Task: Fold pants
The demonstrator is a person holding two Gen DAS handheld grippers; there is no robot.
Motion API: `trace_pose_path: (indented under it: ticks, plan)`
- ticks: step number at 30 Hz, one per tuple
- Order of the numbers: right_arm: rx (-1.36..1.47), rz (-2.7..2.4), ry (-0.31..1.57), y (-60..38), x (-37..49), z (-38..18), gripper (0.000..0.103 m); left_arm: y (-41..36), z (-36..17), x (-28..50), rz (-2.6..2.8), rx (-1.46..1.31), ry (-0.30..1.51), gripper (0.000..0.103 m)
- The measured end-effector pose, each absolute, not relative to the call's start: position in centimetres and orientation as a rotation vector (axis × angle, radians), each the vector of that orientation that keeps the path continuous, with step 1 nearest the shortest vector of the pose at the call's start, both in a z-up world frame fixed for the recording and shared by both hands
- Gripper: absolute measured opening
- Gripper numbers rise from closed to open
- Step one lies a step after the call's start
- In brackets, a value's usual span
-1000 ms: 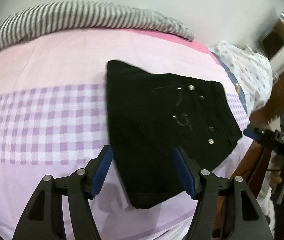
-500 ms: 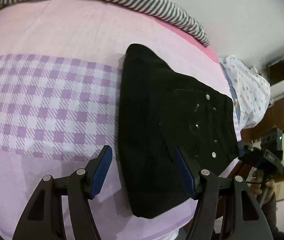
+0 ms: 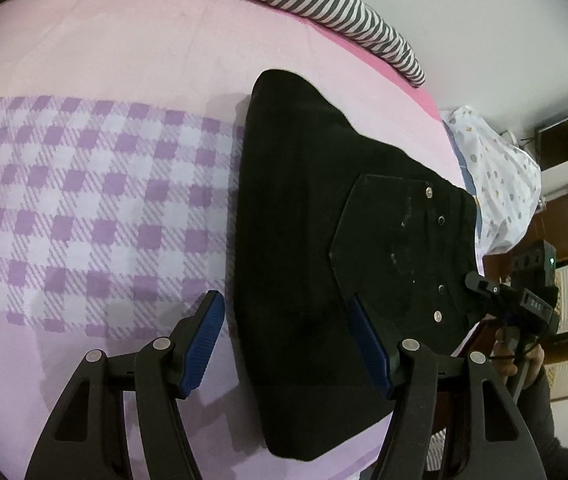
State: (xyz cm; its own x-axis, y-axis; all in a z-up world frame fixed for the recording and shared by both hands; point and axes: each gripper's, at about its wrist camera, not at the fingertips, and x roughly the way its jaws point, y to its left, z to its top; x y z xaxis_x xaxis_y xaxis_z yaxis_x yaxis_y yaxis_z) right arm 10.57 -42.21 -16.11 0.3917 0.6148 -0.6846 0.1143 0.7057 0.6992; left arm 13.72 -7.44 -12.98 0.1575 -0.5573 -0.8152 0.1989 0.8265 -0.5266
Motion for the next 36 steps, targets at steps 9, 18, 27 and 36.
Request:
trace_pose_path:
  ticks: [9,18,27,36]
  plan:
    - [0.775,0.529,1.163,-41.0,13.2,-16.9,0.063,-9.4,-13.0,14.0,-0.606,-0.288,1.271,0.072]
    - [0.867,0.585,1.166,-40.3,14.2,-18.0,0.063,-11.0,-12.9,14.2,-0.591,-0.243,1.26,0.074]
    - [0.9,0.541,1.161,-41.0,13.7,-18.6,0.049,-11.3,-12.4,14.0,-0.529,-0.173,1.249,0.044]
    - [0.907,0.531,1.154,-40.7,13.7,-18.6,0.049,-10.0,-12.7,13.8,-0.58,-0.255,1.234,0.043]
